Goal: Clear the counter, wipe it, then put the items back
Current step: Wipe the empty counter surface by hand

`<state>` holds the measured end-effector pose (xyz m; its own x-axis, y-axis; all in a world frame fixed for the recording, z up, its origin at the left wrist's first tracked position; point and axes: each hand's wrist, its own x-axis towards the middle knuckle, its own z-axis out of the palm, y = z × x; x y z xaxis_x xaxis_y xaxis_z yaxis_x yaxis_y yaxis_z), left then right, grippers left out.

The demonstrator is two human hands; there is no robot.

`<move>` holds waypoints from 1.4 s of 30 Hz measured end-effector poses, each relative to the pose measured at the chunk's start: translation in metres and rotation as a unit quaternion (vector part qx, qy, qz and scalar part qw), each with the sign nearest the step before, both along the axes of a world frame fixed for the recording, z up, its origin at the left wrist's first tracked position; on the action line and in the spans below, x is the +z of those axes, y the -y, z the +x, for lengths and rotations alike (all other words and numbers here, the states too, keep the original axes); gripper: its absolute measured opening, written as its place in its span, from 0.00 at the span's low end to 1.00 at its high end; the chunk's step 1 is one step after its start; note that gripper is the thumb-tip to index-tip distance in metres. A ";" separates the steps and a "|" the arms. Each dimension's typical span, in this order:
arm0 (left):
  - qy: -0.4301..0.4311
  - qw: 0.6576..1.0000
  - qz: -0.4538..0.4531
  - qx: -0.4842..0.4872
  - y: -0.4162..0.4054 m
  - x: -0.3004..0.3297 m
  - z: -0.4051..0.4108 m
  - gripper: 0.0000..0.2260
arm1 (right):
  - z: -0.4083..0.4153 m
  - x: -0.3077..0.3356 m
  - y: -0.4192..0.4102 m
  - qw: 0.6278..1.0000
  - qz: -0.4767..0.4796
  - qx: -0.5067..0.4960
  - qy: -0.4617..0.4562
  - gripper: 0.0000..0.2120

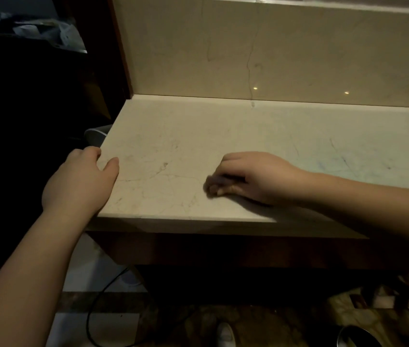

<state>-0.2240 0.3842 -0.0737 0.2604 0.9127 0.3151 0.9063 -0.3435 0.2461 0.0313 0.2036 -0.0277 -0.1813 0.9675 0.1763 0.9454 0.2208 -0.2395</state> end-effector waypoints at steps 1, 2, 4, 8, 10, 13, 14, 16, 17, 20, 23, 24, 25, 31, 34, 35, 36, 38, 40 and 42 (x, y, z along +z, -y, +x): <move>-0.004 1.000 0.001 -0.002 0.002 0.003 0.001 0.25 | 0.007 0.002 -0.007 0.999 0.005 -0.032 0.006 0.12; -0.008 1.000 0.004 -0.005 0.005 0.006 0.001 0.25 | 0.014 0.005 -0.014 0.997 0.011 -0.069 0.015 0.13; -0.018 0.999 0.023 -0.015 0.011 0.011 0.002 0.23 | 0.022 0.007 -0.021 0.992 0.020 -0.118 0.024 0.13; -0.028 0.997 0.033 -0.066 0.019 0.024 0.009 0.21 | -0.003 -0.002 0.001 0.997 0.038 -0.062 -0.008 0.12; -0.018 0.992 0.017 -0.125 0.026 0.030 0.019 0.20 | -0.018 -0.005 0.017 1.000 0.018 -0.009 -0.014 0.13; -0.027 0.978 -0.018 -0.207 0.039 0.035 0.037 0.20 | -0.012 0.003 0.014 0.999 -0.020 -0.029 -0.004 0.13; -0.040 0.973 -0.034 -0.223 0.042 0.035 0.041 0.19 | -0.006 0.007 0.008 0.998 -0.023 -0.063 -0.001 0.12; -0.077 0.965 -0.065 -0.240 0.046 0.033 0.046 0.19 | 0.006 0.012 -0.003 0.991 -0.015 -0.128 0.024 0.13; -0.092 0.963 -0.072 -0.244 0.046 0.031 0.046 0.20 | 0.008 0.012 -0.004 0.989 -0.008 -0.147 0.031 0.13; -0.106 0.961 -0.069 -0.246 0.048 0.028 0.044 0.23 | -0.013 0.007 0.012 0.993 0.005 -0.118 0.008 0.12; -0.112 0.961 -0.061 -0.245 0.051 0.027 0.044 0.23 | -0.041 0.006 0.040 0.999 -0.028 -0.016 -0.021 0.08; -0.115 0.961 -0.057 -0.244 0.053 0.027 0.044 0.23 | -0.044 0.011 0.045 0.998 -0.050 0.008 -0.030 0.08; -0.117 0.961 -0.052 -0.244 0.053 0.028 0.044 0.22 | -0.041 0.018 0.047 0.997 -0.061 0.009 -0.048 0.07; -0.131 0.958 -0.035 -0.252 0.054 0.027 0.043 0.21 | 0.002 0.030 0.020 0.976 0.004 -0.212 -0.053 0.09; -0.131 0.958 -0.031 -0.253 0.053 0.027 0.043 0.21 | -0.012 0.008 0.020 0.974 -0.014 -0.224 0.025 0.13; -0.134 0.958 -0.031 -0.253 0.053 0.027 0.043 0.21 | -0.021 0.004 0.027 0.979 0.000 -0.204 0.014 0.13; -0.137 0.957 -0.031 -0.253 0.052 0.028 0.043 0.21 | -0.032 0.001 0.035 0.986 0.009 -0.164 -0.005 0.12; -0.143 0.957 -0.029 -0.252 0.053 0.028 0.044 0.21 | -0.057 0.004 0.054 0.998 -0.010 -0.057 -0.031 0.09; -0.146 0.956 -0.024 -0.253 0.053 0.028 0.045 0.21 | -0.064 0.013 0.065 0.998 -0.022 -0.016 -0.058 0.05; -0.145 0.956 -0.021 -0.254 0.053 0.028 0.045 0.21 | -0.046 0.028 0.060 0.988 0.048 -0.108 -0.101 0.05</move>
